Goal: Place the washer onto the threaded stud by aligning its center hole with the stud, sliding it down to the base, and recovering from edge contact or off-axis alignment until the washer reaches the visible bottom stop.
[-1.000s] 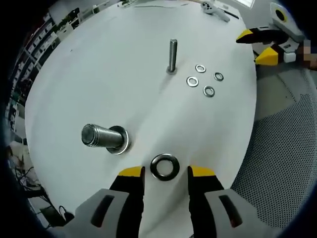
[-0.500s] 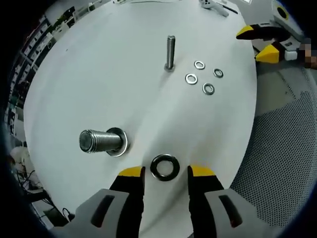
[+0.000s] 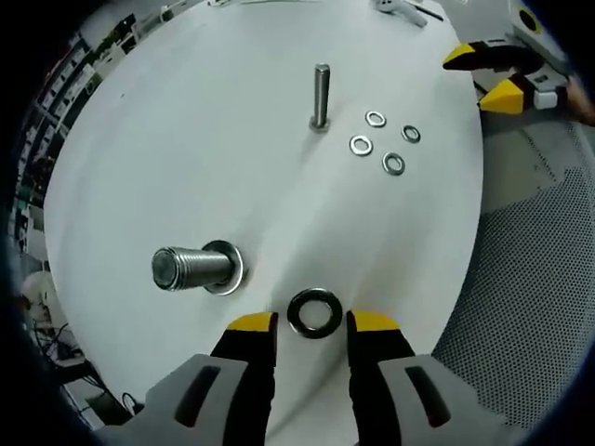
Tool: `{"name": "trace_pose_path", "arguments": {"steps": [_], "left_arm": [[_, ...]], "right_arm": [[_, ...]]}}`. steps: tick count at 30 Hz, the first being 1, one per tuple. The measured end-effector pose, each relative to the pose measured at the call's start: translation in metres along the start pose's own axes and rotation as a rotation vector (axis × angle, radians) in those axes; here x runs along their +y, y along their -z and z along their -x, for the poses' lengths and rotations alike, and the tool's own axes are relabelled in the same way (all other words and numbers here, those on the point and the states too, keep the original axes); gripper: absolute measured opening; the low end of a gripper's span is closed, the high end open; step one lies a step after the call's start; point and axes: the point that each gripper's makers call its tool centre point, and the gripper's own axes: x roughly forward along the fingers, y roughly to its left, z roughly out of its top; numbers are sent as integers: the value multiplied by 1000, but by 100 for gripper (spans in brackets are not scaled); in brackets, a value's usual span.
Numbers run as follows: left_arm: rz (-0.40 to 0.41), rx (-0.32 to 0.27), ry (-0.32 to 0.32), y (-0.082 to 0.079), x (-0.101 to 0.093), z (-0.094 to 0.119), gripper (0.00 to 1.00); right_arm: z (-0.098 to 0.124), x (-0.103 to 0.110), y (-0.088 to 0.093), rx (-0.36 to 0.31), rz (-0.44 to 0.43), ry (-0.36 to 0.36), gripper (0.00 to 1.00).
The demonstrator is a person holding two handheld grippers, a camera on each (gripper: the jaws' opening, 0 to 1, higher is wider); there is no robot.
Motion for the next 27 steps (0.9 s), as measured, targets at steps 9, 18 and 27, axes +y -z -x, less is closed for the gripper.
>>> {"name": "trace_pose_path", "arguments": {"steps": [9,18,27], "left_arm": [[-23,-2,8,-1,-1,-2,21],[2,-4,4,-2,-2,-1,19],[-28,-6,3,-3,-2,0,19]], "right_arm": [[0,0,0,3,0,2,43],[0,-1,1,7,1,6,43],[0,-2,3,11,3,9,42]]}}
